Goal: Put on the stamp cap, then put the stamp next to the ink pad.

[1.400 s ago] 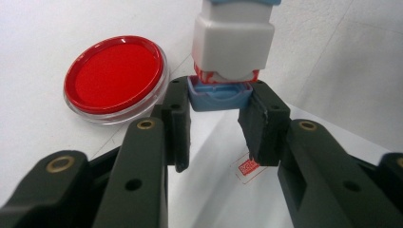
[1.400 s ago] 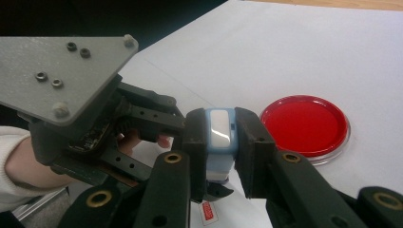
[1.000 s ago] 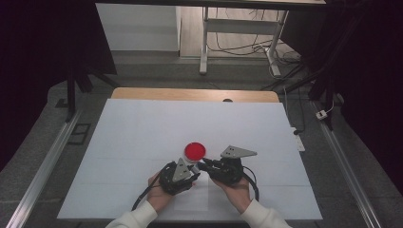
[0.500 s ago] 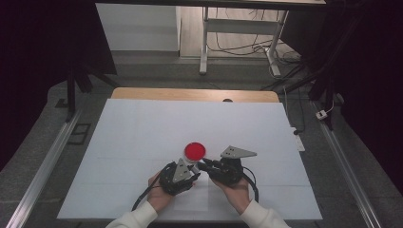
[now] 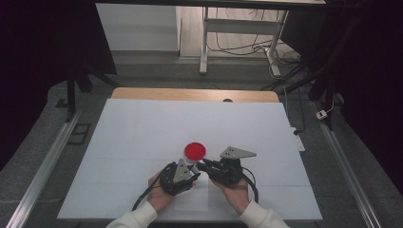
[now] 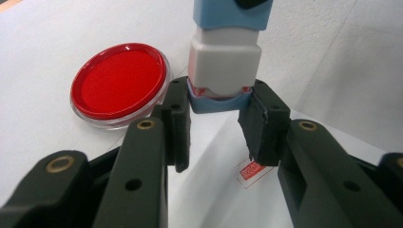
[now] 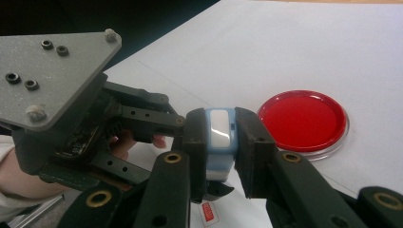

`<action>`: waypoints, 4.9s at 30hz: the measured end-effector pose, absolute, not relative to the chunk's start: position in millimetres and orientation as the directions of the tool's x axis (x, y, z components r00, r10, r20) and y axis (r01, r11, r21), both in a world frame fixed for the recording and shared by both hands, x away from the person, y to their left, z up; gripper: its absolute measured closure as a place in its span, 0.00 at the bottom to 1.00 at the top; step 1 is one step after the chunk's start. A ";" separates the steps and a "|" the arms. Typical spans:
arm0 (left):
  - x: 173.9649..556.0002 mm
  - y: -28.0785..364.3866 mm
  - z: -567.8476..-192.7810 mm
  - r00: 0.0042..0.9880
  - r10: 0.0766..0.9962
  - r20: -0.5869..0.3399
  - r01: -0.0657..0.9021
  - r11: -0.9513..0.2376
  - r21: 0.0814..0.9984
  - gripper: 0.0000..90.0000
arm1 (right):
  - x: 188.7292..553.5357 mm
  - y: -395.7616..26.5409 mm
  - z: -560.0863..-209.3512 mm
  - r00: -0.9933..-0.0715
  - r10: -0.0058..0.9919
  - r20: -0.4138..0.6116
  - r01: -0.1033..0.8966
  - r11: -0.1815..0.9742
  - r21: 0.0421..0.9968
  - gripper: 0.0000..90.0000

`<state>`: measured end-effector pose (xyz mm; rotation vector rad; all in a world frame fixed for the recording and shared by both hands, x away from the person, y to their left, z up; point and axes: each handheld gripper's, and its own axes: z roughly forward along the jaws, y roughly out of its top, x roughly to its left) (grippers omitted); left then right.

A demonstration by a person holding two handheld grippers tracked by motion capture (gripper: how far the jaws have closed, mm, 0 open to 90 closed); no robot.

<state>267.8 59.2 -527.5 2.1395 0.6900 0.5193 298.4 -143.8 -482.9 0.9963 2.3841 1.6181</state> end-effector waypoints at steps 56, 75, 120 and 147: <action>260.7 56.2 -524.6 0.747 0.630 0.214 0.231 -0.547 0.804 0.72 | 303.3 -145.6 -482.0 -0.750 0.554 0.362 0.545 0.207 0.813 0.84; 262.7 56.4 -527.2 0.749 0.631 0.202 0.244 -0.546 0.801 0.72 | 303.1 -145.6 -482.4 -0.758 0.556 0.342 0.529 0.217 0.820 0.84; 243.6 163.7 -516.0 0.684 0.729 0.007 0.448 -0.428 0.785 0.41 | 319.6 -171.3 -471.5 -0.797 0.584 0.152 0.372 0.277 0.886 0.83; 233.6 202.8 -518.8 0.633 0.774 -0.019 0.489 -0.380 0.785 0.40 | 330.6 -178.0 -462.8 -0.792 0.611 0.016 0.277 0.335 0.901 0.83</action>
